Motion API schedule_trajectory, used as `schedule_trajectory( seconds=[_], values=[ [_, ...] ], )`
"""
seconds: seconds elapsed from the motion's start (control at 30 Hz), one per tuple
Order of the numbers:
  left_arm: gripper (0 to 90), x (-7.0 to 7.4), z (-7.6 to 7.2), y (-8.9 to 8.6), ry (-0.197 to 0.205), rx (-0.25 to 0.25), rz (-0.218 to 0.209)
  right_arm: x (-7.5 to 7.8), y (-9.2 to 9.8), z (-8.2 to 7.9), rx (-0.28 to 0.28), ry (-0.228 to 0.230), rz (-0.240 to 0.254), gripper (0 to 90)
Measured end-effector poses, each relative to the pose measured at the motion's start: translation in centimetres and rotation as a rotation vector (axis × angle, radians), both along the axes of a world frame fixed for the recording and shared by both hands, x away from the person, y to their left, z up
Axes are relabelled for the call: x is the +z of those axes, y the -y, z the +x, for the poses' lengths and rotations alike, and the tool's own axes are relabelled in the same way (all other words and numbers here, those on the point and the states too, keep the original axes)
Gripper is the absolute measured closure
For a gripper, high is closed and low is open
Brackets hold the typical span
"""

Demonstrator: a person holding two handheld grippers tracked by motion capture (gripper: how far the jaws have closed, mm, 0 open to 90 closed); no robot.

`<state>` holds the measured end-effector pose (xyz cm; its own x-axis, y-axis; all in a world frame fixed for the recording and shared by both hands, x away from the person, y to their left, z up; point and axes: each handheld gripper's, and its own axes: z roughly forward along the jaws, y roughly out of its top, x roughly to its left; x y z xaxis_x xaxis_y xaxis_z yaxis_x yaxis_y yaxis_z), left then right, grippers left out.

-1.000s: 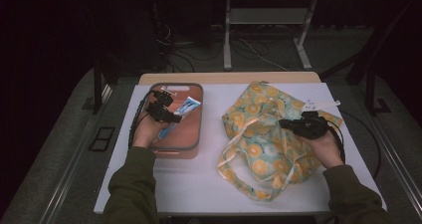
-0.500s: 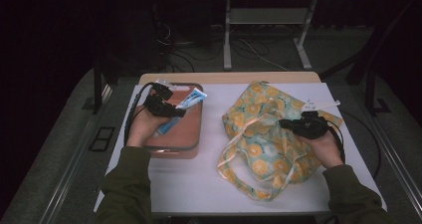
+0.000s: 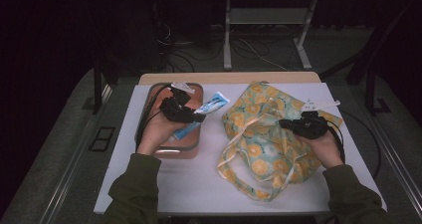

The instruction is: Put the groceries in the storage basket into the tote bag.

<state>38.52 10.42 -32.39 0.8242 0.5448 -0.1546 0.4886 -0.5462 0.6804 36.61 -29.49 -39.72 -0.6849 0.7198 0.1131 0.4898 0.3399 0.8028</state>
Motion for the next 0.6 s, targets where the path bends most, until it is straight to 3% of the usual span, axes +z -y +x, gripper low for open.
schedule_trajectory(
  seconds=[0.27, 0.6],
  values=[
    [75.6, -0.5, -1.6, 4.4, 0.011, -0.106, 0.030, 0.0, 0.0, 0.0, 0.002, 0.001, 0.000, 89.5],
    [75.7, -2.4, -3.0, 8.9, -0.008, -0.186, 0.068, 0.1, 0.1, 0.0, 0.003, 0.004, 0.002, 89.5]
  ],
)
